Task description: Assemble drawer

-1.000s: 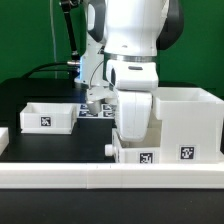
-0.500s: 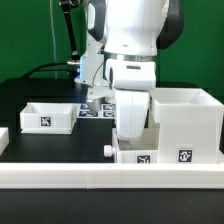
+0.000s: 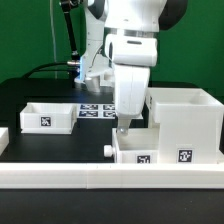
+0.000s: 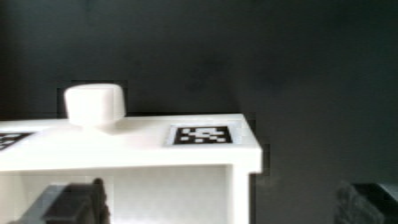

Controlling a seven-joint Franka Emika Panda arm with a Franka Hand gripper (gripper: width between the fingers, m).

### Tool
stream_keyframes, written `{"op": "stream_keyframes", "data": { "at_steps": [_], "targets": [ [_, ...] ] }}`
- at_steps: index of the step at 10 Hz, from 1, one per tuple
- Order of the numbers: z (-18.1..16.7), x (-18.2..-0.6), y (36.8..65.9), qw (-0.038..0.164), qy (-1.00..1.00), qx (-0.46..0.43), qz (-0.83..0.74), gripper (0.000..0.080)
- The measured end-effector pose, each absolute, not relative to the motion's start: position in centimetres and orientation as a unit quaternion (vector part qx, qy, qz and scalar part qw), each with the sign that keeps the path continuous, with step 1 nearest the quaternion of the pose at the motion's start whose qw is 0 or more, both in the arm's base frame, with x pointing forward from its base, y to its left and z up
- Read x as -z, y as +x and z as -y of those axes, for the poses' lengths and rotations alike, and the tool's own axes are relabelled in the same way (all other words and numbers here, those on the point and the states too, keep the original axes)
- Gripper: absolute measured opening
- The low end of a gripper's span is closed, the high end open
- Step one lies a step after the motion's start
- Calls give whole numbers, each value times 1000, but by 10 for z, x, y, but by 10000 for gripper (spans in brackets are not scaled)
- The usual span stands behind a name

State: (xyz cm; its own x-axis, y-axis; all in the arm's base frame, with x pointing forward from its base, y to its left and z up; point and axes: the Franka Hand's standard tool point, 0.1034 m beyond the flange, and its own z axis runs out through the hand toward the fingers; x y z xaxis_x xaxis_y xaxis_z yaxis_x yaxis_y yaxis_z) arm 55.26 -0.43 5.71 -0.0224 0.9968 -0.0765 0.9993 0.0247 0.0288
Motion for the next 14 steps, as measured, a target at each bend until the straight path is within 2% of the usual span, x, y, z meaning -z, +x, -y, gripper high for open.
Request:
{"op": "stream_keyframes", "data": {
  "at_steps": [1,2,5,7,9,10,12,14],
  "targets": [
    [23,-65,555,42,678,17,-734,646],
    [44,-65,554,41,655,21,-754,649],
    [94,-56,558,33,614,22,-788,649],
    [105,-39,559,18,605,21,-795,649],
    [100,-22,562,-31,595,4,-803,649],
    [90,-14,563,-62,593,-4,-803,649],
    [76,-11,570,-83,596,-13,-799,649],
    [51,-12,574,-83,608,-15,-790,649]
  ]
}}
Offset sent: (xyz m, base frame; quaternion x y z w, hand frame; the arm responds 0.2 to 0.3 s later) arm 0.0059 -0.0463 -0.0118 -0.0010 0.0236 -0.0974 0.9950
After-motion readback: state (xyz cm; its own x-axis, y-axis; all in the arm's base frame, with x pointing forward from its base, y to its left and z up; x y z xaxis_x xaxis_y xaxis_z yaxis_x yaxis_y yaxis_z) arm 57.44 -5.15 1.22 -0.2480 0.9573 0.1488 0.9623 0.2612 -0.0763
